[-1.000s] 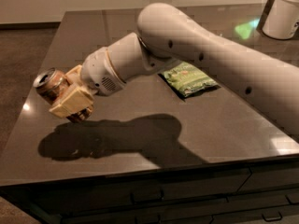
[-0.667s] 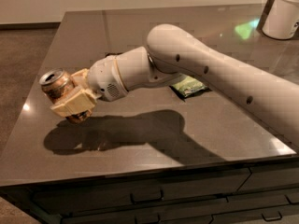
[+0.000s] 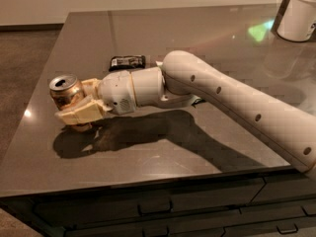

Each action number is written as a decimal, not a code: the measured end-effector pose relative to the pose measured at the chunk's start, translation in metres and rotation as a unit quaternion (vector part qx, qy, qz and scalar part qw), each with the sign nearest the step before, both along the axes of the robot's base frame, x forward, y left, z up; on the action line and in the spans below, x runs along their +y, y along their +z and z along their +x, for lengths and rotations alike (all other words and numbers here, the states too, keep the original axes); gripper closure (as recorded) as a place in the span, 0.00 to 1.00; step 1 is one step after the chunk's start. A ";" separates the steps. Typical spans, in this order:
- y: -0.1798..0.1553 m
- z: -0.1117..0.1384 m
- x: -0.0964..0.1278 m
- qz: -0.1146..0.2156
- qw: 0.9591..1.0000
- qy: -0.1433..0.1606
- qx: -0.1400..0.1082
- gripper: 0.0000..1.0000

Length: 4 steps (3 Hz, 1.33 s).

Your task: Place orange can upright

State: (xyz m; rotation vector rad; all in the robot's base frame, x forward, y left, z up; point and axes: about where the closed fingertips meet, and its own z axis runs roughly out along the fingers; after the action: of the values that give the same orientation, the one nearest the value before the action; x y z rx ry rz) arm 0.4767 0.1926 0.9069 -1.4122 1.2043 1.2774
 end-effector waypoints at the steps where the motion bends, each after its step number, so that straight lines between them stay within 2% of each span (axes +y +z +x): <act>1: -0.006 0.003 -0.004 0.028 1.000 0.004 -0.003 0.58; 2: -0.010 0.005 -0.009 0.042 0.999 0.007 -0.012 0.35; 3: -0.009 0.004 -0.007 0.042 0.999 0.009 -0.012 0.13; 4: -0.009 0.002 -0.005 0.043 0.999 0.011 -0.013 0.00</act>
Offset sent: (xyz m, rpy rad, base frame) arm 0.0109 -0.0190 -0.0147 0.1192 -0.0439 0.0107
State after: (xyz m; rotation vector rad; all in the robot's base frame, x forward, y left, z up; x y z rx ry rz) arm 0.4791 0.1875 0.8983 -1.3801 1.1068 1.3074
